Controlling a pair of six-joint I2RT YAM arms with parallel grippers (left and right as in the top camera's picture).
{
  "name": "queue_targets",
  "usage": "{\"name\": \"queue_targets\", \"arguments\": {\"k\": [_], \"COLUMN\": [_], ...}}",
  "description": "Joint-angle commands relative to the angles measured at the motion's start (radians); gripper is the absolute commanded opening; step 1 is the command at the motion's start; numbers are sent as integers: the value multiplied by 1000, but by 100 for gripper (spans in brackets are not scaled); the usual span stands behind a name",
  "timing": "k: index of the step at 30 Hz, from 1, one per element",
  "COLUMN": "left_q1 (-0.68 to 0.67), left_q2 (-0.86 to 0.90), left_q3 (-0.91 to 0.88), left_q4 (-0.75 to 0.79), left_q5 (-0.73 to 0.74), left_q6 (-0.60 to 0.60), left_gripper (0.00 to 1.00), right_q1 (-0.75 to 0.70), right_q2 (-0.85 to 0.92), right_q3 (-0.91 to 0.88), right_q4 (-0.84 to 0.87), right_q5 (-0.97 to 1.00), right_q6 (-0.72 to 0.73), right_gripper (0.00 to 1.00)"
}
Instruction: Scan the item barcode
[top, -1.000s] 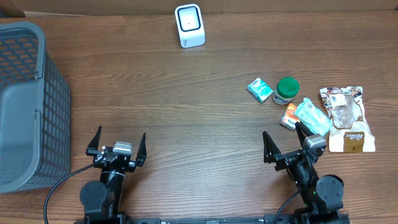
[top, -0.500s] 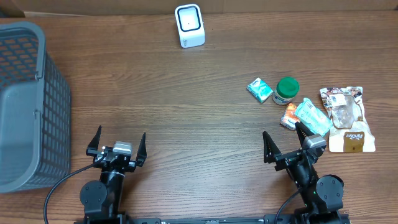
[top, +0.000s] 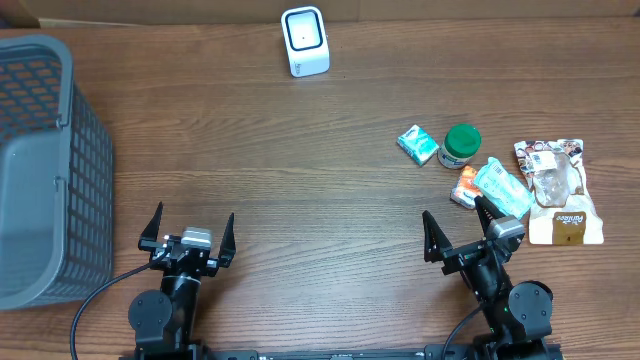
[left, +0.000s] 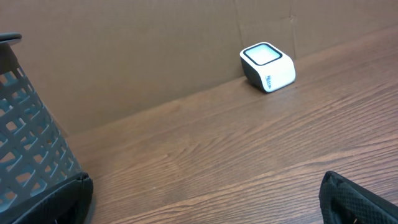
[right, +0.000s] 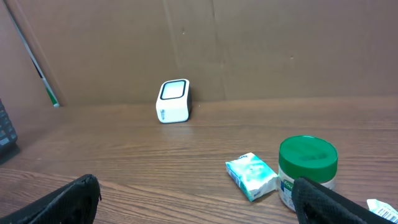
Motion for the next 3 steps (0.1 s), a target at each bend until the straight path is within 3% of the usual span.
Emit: {"name": "queue_targets", "arguments": {"k": [1,3], "left_q1": [-5,-5], "left_q2": [-13,-13], "left_q3": [-4,-4], "left_q4": [-3,-3], "left_q5": [-7,-7], "left_q6": [-18,-18], "left_gripper": [99,100], "right_q1": [-2,-2], "right_q2": [-12,-12], "right_q3": [-10,-10], "right_q4": [3,3], "right_q5": [-5,-5], "right_q6": [4,4], "right_gripper": [100,100]}}
